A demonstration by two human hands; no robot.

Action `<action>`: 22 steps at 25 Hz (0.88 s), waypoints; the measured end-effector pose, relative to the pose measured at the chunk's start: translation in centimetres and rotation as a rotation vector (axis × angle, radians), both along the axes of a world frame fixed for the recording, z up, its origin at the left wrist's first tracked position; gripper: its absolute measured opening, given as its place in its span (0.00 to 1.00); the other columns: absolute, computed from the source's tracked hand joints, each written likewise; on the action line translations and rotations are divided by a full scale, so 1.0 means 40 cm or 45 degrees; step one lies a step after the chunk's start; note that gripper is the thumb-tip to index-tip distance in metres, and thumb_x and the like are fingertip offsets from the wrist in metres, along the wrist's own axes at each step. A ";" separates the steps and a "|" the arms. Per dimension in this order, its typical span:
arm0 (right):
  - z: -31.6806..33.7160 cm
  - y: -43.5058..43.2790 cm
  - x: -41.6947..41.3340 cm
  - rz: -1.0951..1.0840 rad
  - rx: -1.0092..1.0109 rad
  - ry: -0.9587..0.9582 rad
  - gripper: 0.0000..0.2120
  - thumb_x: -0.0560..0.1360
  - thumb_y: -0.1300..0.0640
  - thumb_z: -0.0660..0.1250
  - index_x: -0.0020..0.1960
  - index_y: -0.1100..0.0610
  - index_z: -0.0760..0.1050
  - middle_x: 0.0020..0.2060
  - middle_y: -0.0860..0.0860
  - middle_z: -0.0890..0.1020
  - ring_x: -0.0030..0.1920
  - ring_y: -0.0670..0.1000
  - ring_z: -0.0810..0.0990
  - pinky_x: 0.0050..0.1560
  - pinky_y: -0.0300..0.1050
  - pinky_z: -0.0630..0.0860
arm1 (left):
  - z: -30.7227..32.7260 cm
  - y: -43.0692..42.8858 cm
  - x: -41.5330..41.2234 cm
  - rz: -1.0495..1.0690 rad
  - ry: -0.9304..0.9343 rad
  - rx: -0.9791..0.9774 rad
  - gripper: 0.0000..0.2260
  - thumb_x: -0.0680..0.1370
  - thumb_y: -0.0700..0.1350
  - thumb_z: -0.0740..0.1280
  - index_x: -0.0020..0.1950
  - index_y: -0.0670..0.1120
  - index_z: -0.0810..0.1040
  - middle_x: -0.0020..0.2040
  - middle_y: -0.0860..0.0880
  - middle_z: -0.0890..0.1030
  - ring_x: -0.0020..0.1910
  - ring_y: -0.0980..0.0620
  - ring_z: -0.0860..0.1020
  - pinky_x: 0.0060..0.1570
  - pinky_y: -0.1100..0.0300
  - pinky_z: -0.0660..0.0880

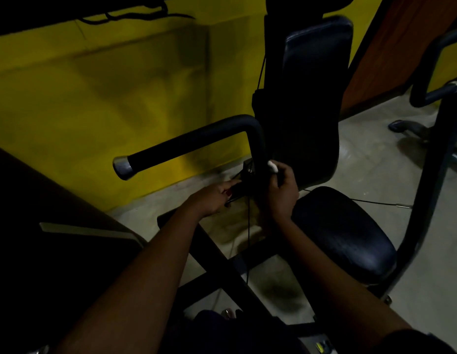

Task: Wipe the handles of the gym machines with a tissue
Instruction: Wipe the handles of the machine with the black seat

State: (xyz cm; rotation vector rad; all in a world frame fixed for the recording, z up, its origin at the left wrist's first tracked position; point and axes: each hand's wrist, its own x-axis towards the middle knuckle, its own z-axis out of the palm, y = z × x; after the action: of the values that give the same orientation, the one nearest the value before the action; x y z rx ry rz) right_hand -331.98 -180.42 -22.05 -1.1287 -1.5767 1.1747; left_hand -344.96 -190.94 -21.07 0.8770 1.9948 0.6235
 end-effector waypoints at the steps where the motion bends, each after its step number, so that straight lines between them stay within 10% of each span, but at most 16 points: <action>1: -0.019 -0.011 0.000 -0.003 -0.164 0.028 0.09 0.78 0.60 0.64 0.56 0.51 0.78 0.48 0.43 0.80 0.47 0.38 0.79 0.42 0.24 0.70 | -0.001 0.001 -0.001 0.009 -0.004 0.003 0.21 0.84 0.43 0.54 0.74 0.64 0.63 0.71 0.49 0.72 0.56 0.48 0.79 0.43 0.58 0.71; 5: -0.013 -0.003 -0.037 0.058 -1.223 0.707 0.10 0.80 0.65 0.59 0.60 0.60 0.74 0.45 0.56 0.79 0.40 0.52 0.78 0.29 0.39 0.77 | -0.012 0.004 -0.009 0.005 0.000 -0.005 0.20 0.84 0.46 0.54 0.73 0.66 0.63 0.70 0.49 0.73 0.55 0.39 0.79 0.42 0.55 0.71; 8: 0.025 0.021 -0.016 0.138 -1.460 0.727 0.10 0.81 0.65 0.55 0.54 0.60 0.75 0.48 0.58 0.78 0.45 0.53 0.79 0.39 0.45 0.81 | -0.015 0.005 -0.008 0.017 -0.028 -0.017 0.20 0.84 0.46 0.54 0.73 0.65 0.64 0.70 0.49 0.72 0.56 0.40 0.78 0.41 0.55 0.72; 16: 0.080 0.008 -0.040 -0.095 -0.304 0.254 0.08 0.76 0.55 0.70 0.55 0.50 0.82 0.48 0.43 0.84 0.50 0.41 0.82 0.54 0.44 0.80 | -0.009 0.003 -0.003 0.029 -0.009 -0.018 0.20 0.84 0.45 0.54 0.73 0.63 0.64 0.68 0.47 0.74 0.49 0.46 0.77 0.41 0.54 0.71; 22: 0.010 -0.053 0.014 0.166 0.419 0.053 0.16 0.73 0.70 0.70 0.59 0.57 0.79 0.64 0.52 0.77 0.67 0.48 0.74 0.68 0.41 0.70 | 0.008 -0.001 0.012 0.015 0.100 -0.013 0.19 0.85 0.49 0.54 0.76 0.59 0.61 0.72 0.49 0.71 0.63 0.46 0.76 0.52 0.55 0.74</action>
State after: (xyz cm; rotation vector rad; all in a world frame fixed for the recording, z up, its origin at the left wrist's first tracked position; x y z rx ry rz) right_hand -331.43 -182.54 -21.66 -0.7930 -1.7551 0.9686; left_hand -344.49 -190.98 -20.76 0.8960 2.0728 0.5932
